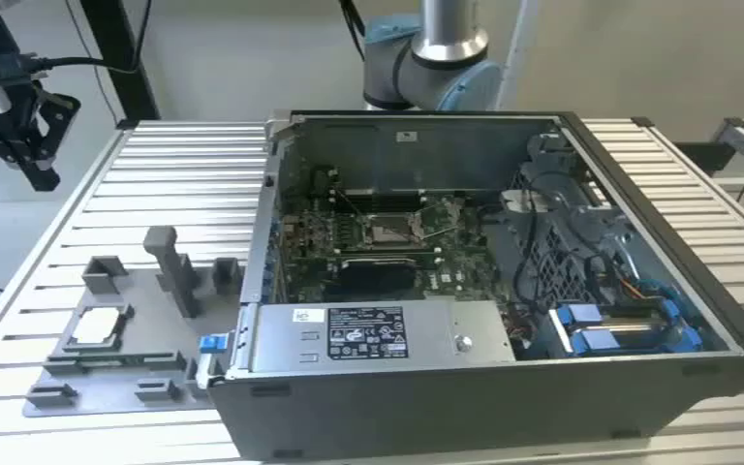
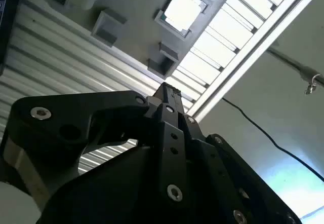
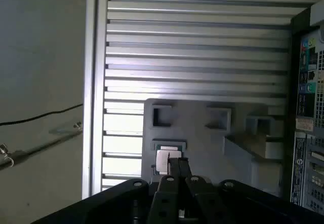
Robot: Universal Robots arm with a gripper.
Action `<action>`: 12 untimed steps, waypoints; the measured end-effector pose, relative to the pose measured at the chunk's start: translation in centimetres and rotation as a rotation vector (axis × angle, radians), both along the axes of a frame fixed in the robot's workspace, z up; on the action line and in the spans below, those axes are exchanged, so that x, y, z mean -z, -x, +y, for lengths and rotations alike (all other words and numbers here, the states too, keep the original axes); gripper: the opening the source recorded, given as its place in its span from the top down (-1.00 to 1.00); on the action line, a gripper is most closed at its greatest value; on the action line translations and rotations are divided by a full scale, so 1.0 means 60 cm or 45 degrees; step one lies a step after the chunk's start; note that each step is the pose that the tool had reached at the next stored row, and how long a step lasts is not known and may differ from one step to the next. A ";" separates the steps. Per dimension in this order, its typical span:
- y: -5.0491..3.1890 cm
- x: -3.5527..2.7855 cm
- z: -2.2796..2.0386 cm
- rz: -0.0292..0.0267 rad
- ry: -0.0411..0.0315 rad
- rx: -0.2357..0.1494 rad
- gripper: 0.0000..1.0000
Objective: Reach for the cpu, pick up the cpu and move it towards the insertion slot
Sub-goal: 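Reach for the cpu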
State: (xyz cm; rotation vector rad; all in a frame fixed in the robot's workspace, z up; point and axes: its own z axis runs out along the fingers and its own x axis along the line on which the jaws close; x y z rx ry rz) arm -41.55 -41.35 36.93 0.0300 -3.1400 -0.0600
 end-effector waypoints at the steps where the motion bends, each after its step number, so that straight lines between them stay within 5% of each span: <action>1: 0.000 0.000 0.0000 0.0000 0.0000 0.000 1.00; 12: 0.000 0.000 -0.0006 0.0004 0.0000 0.000 1.00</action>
